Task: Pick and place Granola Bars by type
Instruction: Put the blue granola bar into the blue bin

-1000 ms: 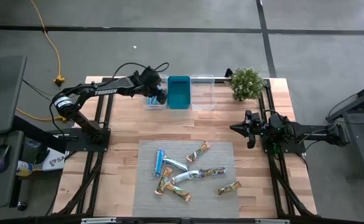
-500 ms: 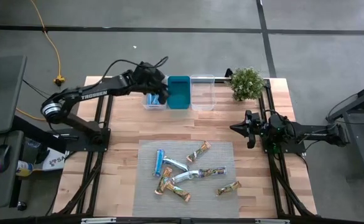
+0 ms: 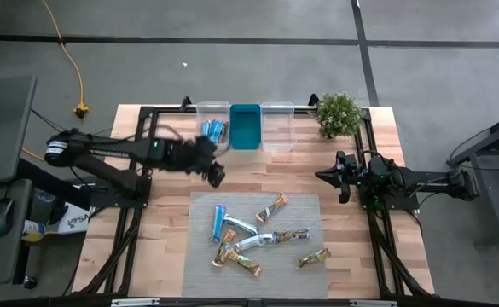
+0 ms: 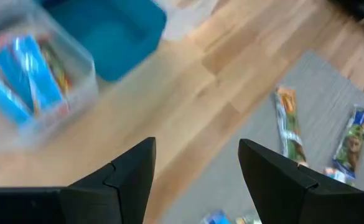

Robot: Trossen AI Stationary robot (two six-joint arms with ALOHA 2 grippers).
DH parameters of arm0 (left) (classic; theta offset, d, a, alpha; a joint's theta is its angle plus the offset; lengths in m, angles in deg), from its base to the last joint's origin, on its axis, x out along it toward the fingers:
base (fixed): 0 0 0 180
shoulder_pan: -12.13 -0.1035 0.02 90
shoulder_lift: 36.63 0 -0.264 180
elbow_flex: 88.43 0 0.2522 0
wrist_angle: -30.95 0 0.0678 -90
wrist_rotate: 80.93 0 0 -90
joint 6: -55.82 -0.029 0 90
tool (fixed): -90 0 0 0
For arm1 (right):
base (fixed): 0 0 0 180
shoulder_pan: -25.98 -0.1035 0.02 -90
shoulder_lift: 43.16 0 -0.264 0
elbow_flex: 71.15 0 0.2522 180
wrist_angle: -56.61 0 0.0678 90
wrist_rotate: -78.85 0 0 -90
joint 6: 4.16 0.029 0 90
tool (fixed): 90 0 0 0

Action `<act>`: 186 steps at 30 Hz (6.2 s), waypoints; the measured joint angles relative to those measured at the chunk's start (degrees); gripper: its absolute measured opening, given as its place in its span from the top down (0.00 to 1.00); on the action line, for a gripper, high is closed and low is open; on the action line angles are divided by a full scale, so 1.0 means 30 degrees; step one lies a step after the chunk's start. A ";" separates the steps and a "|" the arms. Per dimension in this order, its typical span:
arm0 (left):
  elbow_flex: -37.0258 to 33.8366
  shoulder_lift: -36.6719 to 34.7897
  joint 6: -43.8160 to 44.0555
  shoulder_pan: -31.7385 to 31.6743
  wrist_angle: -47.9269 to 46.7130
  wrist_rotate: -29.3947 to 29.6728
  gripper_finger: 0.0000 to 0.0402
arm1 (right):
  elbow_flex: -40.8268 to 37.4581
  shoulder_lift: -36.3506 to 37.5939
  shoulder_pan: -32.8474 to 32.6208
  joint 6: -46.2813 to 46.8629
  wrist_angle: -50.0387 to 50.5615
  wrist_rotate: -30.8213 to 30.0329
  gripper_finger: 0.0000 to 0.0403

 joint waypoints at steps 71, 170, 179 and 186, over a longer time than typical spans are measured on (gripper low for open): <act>0.3862 1.2367 1.5367 0.8904 -0.3174 -0.1441 0.75 | 0.0000 0.0000 0.0000 0.0000 0.0007 0.0000 1.00; 0.1443 0.9262 -0.4647 -1.0478 0.9454 -0.6421 0.75 | 0.0000 0.0000 0.0000 -0.0002 0.0000 0.0000 1.00; 0.1457 1.0466 -0.4282 -1.0471 1.0411 -0.6182 0.75 | 0.0000 0.0000 0.0000 -0.0002 0.0000 0.0000 1.00; 0.1457 1.0475 -0.4912 -1.0471 1.1248 -0.5559 0.75 | 0.0000 0.0000 0.0000 -0.0007 0.0000 0.0000 1.00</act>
